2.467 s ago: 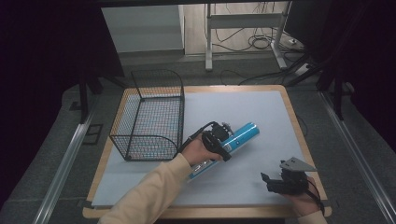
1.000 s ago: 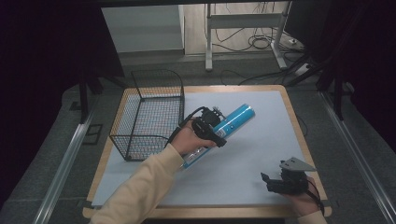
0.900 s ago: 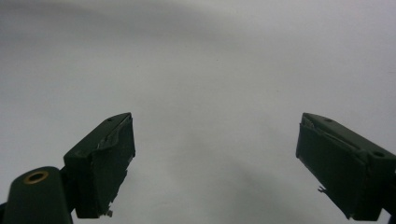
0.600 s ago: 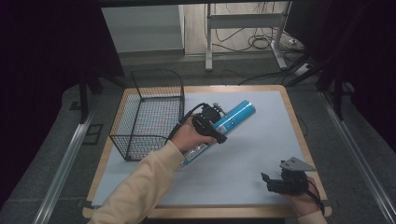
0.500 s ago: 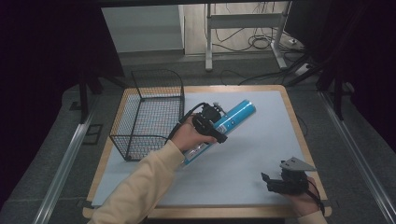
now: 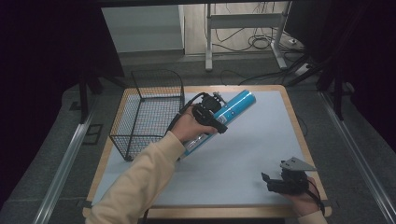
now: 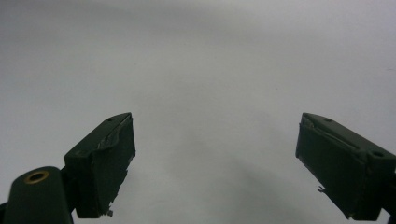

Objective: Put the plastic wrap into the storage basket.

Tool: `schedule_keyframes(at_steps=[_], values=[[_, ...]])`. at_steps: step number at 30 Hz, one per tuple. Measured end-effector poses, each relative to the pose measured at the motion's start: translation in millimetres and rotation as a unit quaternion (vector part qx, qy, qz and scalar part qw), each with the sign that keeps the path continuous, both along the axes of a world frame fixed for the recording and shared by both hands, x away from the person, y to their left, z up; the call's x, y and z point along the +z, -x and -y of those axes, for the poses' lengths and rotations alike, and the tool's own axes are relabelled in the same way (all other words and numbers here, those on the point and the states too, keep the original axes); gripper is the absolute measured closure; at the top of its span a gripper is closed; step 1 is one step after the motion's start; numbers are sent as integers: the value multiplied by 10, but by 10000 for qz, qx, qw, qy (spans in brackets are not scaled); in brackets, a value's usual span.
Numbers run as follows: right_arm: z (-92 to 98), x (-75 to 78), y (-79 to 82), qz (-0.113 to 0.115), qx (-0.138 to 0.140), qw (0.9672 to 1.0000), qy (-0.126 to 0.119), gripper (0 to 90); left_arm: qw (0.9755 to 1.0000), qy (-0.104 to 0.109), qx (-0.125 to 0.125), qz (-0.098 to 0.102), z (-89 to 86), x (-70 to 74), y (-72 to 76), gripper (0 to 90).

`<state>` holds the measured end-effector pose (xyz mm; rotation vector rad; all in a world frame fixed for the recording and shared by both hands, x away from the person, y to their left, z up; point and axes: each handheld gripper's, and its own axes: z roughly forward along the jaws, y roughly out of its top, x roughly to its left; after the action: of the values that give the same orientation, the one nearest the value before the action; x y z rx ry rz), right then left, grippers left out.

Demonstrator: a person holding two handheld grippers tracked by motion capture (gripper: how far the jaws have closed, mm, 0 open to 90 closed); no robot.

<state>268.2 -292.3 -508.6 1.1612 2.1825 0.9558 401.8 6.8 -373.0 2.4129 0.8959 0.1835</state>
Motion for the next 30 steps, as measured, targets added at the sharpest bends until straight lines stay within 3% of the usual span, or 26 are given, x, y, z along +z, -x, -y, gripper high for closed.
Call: schedule_keyframes(at_steps=[4, 12, 19, 25, 30], values=[[-1, 1, 2, 1, 6, 10000, -3, 121, 10000, -30, 65, 50, -2, 55, -46, 319], [4, 10, 3, 14, 10, 10000, -22, 121, 9998, -96, 152, -51, -14, 114, -165, 319], [4, 8, 6, 11, 5, 10000, -19, 121, 9995, -170, 255, 39, -50, 212, -240, 320], [1, 5, 5, -2, -11, 10000, -23, 121, 9993, -129, 351, 90, -138, 306, -325, 320], [5, 1, 5, -10, -35, 10000, -25, 122, 9989, -248, 389, 112, -248, 380, -415, 320]])
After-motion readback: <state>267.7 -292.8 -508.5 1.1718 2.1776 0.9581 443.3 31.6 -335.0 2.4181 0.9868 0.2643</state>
